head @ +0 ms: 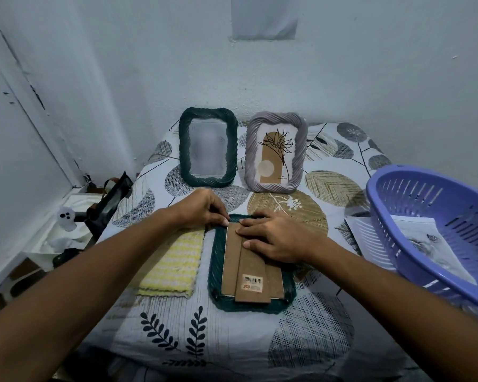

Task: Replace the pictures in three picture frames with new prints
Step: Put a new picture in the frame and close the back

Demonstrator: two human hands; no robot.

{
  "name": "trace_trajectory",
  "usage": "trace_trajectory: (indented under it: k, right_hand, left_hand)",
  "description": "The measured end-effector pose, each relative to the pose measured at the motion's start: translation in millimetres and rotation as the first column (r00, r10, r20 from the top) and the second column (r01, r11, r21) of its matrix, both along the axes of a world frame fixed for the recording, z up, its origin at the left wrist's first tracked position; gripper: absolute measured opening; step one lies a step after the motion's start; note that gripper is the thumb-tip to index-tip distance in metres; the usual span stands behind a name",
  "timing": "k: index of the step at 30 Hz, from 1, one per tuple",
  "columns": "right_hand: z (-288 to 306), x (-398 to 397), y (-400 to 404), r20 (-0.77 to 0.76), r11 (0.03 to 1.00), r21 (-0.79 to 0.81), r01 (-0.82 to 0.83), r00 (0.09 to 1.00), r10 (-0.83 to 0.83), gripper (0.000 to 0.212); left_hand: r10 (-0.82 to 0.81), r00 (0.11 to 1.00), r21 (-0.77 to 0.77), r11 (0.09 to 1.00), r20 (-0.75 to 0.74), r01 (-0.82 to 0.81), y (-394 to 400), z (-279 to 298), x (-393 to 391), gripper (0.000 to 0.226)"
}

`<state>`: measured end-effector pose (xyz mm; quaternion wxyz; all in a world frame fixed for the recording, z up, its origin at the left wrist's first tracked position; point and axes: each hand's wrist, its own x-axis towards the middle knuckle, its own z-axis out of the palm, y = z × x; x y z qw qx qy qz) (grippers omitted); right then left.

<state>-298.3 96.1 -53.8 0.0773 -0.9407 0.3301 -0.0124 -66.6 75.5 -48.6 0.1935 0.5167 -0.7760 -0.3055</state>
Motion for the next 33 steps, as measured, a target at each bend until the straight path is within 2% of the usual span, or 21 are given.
trace_trajectory:
  k: [7, 9, 11, 12, 15, 19, 22, 28, 33]
  right_hand:
    - [4, 0, -1, 0.028, 1.0, 0.019, 0.001, 1.0, -0.002, 0.042]
    - [9, -4, -4, 0.165, 0.998, 0.032, 0.044, 0.985, -0.049, 0.036]
    - [18, -12, -14, 0.333, 0.985, 0.058, 0.161, 0.927, -0.171, 0.026]
    - [24, -18, -20, 0.355, 0.971, 0.093, 0.221, 0.904, -0.24, 0.022]
    - [35, -33, -36, 0.216, 0.915, 0.254, 0.314, 0.904, -0.37, 0.019]
    - [34, -40, -43, 0.12, 0.863, 0.409, 0.296, 0.92, -0.372, 0.018]
    - [29, -40, -45, 0.15, 0.862, 0.424, 0.279, 0.916, -0.371, 0.021]
    - [22, -37, -53, 0.161, 0.865, 0.421, 0.271, 0.917, -0.366, 0.018]
    - [19, -38, -55, 0.186, 0.861, 0.438, 0.259, 0.911, -0.369, 0.015]
  left_hand:
    - [0.009, 0.999, 0.015, 1.0, 0.035, -0.009, -3, 0, -1, 0.012]
    - [0.012, 0.999, 0.012, 1.0, 0.046, -0.012, -3, 0, -1, 0.013]
    - [0.016, 0.998, 0.012, 1.0, 0.056, -0.017, -4, 1, -1, 0.013]
    - [0.015, 0.998, 0.007, 1.0, 0.068, -0.015, -4, 1, -1, 0.013]
    - [0.012, 0.995, -0.005, 1.0, 0.095, -0.012, -5, 2, 1, 0.014]
    - [0.024, 0.997, 0.024, 0.999, 0.067, -0.025, -3, 2, 0, 0.014]
    - [0.047, 0.998, 0.069, 0.996, 0.04, -0.049, -2, 2, -2, 0.016]
    - [0.075, 0.997, 0.057, 0.995, 0.02, -0.076, -2, -2, -6, 0.016]
    - [0.106, 0.993, 0.098, 0.99, -0.056, -0.1, 0, -3, -6, 0.017]
